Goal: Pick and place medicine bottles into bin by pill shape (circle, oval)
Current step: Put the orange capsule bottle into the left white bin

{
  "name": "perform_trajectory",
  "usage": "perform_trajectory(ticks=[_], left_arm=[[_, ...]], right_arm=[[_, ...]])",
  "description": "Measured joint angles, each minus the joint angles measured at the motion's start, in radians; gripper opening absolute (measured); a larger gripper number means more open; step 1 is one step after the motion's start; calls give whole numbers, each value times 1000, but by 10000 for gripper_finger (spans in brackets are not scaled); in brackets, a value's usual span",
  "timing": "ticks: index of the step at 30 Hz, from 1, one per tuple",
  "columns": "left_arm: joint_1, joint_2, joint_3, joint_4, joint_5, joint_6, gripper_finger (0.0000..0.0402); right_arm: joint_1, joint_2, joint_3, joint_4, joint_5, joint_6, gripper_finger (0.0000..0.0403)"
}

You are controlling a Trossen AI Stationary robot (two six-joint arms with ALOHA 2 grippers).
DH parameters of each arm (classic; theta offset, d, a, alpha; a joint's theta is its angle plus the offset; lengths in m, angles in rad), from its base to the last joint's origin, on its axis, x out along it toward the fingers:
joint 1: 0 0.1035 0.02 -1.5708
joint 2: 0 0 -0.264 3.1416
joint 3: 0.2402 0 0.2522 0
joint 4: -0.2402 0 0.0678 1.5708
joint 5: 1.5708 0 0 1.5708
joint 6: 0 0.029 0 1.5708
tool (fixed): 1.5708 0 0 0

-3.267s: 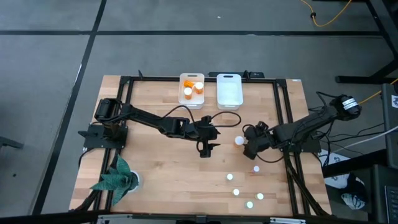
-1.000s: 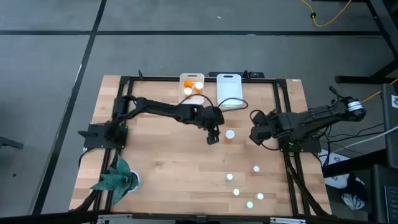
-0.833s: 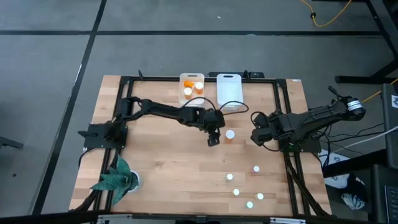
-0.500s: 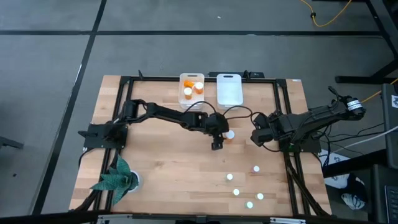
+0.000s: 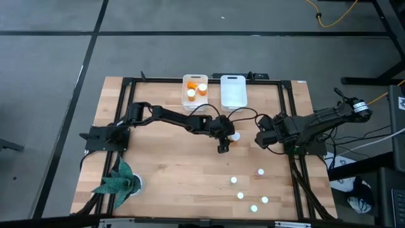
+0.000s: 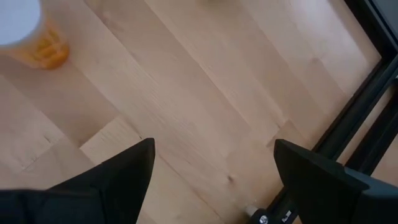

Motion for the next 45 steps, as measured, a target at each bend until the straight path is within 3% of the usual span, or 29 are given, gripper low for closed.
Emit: perform_trajectory(ticks=[7, 38, 45], left_arm=[[0, 22, 3, 130, 1, 6, 222], [-8, 86, 2, 255, 24, -1, 222], [-13, 75, 1, 232, -9, 23, 189]], right_arm=[[0, 0, 0, 1, 7, -1, 330], [0, 0, 0, 3, 8, 0, 330], [0, 0, 0, 3, 8, 0, 330]])
